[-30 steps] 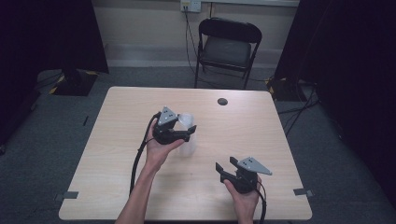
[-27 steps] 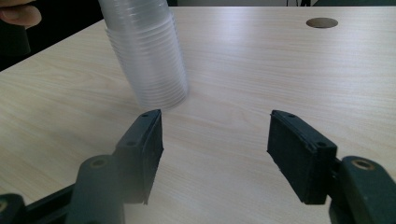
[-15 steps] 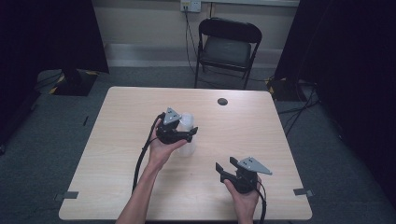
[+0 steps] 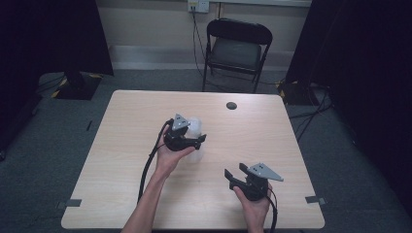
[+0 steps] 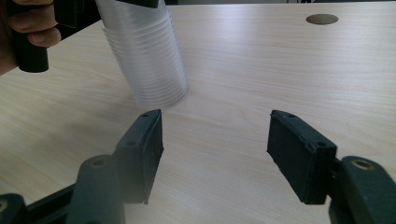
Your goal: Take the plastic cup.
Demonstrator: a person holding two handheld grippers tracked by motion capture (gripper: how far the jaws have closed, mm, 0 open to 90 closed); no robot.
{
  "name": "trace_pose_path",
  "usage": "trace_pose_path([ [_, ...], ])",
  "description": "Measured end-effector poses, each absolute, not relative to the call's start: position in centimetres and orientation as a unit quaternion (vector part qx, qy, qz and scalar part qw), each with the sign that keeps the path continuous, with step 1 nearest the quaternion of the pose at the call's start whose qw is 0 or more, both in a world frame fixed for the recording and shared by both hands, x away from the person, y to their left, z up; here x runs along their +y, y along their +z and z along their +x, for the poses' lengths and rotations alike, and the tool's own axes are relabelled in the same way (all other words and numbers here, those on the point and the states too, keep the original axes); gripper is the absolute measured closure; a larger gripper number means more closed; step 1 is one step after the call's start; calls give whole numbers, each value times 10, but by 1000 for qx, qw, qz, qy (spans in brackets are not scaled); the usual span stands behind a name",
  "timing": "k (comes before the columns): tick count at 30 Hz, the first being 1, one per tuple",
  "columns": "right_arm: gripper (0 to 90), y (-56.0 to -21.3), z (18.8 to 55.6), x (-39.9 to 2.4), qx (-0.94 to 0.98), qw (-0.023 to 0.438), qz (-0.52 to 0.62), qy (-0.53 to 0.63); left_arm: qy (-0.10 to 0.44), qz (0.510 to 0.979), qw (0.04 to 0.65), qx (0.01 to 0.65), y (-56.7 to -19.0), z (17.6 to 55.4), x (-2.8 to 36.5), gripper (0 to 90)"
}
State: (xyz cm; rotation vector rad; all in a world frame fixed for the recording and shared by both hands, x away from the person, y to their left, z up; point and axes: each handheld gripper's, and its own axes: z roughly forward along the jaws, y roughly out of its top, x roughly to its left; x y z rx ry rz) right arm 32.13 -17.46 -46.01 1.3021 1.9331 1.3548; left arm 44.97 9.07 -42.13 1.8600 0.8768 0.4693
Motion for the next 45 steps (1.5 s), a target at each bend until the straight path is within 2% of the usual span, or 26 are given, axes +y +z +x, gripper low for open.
trace_pose_path([
  [1,357,-460,321,-175,700,222,471,489,200,768,493,357,-421,449,90,289],
  [4,357,-461,321,-175,700,221,472,489,201,769,494,353,-420,449,90,310],
  [45,352,-460,321,-176,697,217,472,495,231,742,534,332,-391,439,92,360],
])
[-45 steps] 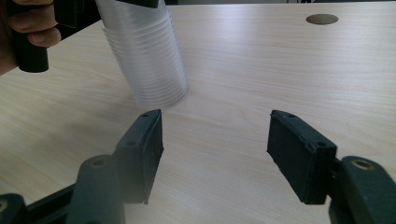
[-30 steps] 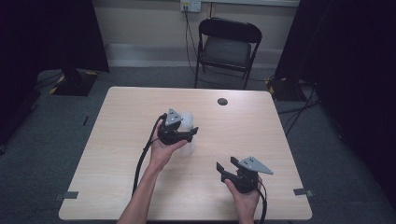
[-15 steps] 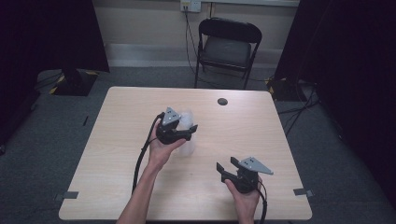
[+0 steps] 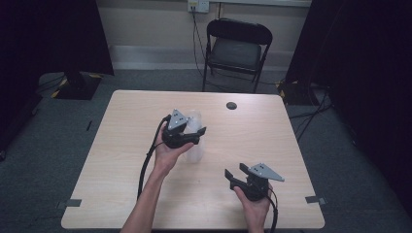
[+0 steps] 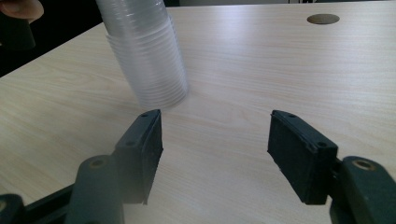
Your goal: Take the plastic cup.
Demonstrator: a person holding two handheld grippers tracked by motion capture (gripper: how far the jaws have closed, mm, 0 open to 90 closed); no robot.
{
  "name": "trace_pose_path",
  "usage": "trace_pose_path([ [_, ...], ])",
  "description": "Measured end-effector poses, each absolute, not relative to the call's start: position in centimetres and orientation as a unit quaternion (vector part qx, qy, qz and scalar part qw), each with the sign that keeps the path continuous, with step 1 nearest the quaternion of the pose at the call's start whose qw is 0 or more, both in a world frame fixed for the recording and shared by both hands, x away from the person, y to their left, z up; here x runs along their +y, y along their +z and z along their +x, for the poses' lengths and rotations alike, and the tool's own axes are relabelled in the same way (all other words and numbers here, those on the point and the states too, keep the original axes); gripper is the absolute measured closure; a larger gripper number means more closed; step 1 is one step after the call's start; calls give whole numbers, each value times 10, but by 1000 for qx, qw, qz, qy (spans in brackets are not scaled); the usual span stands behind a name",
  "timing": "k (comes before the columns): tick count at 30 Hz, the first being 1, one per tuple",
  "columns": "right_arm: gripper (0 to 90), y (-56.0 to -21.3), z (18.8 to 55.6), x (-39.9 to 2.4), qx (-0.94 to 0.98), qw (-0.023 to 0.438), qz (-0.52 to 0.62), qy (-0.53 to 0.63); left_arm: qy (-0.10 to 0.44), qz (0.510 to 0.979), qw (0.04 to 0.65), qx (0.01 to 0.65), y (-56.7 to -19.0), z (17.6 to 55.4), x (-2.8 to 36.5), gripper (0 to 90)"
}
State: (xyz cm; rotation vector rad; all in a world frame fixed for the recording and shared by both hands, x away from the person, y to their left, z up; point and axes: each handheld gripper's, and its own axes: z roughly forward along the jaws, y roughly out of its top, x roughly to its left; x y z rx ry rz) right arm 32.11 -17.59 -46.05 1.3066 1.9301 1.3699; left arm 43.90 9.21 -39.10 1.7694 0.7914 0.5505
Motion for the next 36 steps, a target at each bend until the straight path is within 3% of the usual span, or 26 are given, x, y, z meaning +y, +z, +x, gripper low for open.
trace_pose_path([
  [36,350,-459,320,-176,695,219,467,501,240,703,582,330,-362,433,100,388],
])
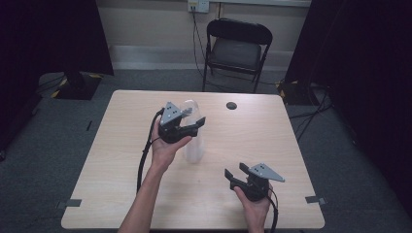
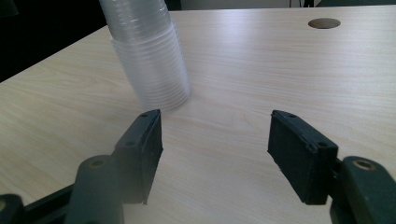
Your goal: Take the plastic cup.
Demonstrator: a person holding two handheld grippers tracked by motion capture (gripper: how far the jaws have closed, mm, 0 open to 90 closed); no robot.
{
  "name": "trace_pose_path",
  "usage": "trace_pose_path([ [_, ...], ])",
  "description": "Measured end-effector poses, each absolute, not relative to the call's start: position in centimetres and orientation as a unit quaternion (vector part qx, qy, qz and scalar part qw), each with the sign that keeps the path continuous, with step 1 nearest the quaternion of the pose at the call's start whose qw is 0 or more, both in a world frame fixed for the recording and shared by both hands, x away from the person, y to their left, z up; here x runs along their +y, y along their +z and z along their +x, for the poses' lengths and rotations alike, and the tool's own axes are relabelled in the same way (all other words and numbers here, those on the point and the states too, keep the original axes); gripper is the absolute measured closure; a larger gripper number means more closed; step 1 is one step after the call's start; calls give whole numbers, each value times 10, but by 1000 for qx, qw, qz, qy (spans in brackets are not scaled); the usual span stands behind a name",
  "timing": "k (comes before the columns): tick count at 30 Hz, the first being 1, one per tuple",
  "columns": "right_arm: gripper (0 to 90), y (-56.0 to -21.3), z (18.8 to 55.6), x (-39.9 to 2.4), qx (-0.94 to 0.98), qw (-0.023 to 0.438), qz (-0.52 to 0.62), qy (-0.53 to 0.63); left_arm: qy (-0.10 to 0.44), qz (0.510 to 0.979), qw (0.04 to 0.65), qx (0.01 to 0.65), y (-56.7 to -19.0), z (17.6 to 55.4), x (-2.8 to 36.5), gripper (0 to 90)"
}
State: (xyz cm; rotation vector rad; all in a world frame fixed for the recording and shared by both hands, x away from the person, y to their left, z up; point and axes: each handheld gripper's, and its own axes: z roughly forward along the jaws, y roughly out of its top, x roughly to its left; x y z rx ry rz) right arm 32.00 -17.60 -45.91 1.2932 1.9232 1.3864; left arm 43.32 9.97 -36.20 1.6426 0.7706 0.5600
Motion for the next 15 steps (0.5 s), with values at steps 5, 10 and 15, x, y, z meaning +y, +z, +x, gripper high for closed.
trace_pose_path([
  [5,350,-459,321,-174,697,217,467,500,235,698,589,333,-359,432,102,389],
  [10,350,-459,321,-173,698,216,465,500,235,695,592,333,-354,432,105,389],
  [15,350,-459,321,-172,699,216,464,500,232,691,597,336,-352,431,107,387],
])
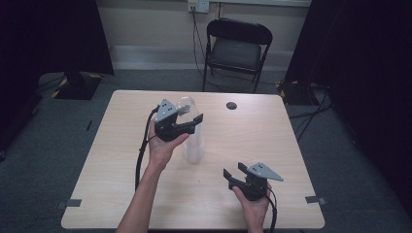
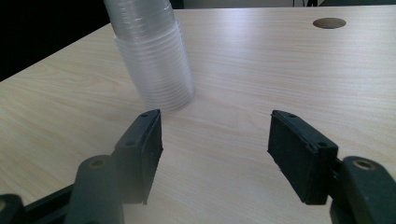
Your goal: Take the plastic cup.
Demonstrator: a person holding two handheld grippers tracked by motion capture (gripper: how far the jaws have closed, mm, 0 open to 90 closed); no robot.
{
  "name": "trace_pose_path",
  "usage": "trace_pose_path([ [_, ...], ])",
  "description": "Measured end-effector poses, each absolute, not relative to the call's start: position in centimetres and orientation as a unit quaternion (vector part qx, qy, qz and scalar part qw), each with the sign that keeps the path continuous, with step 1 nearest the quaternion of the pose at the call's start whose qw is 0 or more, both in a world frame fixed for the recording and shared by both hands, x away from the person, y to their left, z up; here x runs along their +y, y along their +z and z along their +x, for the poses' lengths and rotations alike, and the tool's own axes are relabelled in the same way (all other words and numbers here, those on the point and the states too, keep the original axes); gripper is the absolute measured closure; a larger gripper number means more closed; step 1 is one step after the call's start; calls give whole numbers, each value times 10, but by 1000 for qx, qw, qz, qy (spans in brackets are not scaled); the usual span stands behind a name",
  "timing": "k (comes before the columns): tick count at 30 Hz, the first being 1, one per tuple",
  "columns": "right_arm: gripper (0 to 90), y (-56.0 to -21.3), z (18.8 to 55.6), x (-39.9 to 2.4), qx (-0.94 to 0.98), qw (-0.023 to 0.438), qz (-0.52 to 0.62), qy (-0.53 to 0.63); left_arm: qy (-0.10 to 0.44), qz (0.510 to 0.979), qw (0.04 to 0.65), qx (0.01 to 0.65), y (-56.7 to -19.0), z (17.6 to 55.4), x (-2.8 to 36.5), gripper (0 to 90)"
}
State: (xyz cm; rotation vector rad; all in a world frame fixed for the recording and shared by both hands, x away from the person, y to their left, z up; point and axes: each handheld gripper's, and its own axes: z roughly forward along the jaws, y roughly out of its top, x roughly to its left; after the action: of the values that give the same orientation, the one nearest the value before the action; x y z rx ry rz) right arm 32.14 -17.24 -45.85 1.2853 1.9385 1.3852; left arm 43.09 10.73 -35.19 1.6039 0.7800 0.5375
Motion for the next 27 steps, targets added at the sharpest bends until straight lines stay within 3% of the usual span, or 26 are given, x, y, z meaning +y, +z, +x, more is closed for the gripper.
trace_pose_path([
  [27,349,-460,321,-169,705,215,458,498,220,670,617,350,-339,411,140,388],
])
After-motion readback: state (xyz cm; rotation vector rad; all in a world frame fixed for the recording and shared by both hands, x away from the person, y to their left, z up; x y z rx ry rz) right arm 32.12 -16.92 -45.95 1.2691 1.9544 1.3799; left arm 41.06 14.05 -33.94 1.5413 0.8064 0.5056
